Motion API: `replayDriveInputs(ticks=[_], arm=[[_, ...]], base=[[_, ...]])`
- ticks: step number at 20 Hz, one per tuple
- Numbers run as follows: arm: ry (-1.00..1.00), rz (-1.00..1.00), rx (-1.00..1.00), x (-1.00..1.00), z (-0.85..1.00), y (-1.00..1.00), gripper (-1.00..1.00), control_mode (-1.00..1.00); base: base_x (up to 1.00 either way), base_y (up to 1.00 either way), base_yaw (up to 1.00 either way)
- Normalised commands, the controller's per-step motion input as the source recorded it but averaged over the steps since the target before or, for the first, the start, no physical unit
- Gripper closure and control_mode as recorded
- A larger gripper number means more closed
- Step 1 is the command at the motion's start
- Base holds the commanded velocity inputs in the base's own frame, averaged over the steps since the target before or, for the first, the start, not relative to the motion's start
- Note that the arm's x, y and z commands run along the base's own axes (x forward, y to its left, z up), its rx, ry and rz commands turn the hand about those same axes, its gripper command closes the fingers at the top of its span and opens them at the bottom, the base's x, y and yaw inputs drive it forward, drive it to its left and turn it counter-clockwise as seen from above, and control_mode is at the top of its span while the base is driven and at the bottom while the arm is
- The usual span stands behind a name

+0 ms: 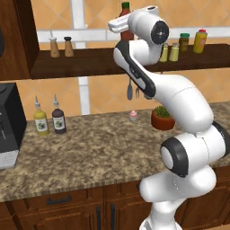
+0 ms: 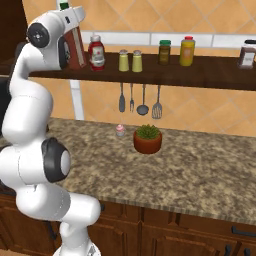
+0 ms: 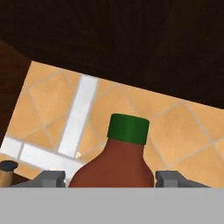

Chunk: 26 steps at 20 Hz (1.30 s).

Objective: Put the shaker and condiment bottle from the counter next to their counterparts in the cabinet.

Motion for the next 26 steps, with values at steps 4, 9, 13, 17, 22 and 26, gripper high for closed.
replayDriveInputs(ticks=[4, 9, 13, 17, 22, 26], arm=[[-0.16, 0.00, 0.00, -0.01, -0.07, 0.00, -1.00, -1.00], [-0.23, 0.00, 0.06, -0.08, 0.00, -0.03, -1.00, -1.00], [-0.31, 0.01, 0.09, -0.36, 0.00, -0.04, -1.00, -1.00], [-0.38, 0.03, 0.07, -0.71, 0.02, 0.00, -1.00, -1.00], [-0.40, 0.03, 0.04, -0.81, 0.06, 0.00, -1.00, -1.00], [-0.40, 0.02, 0.01, -0.95, 0.00, 0.00, -1.00, -1.00]], base=[[0.00, 0.00, 0.00], [0.00, 0.00, 0.00], [0.00, 0.00, 0.00], [0.00, 0.00, 0.00], [0.00, 0.00, 0.00], [0.00, 0.00, 0.00]])
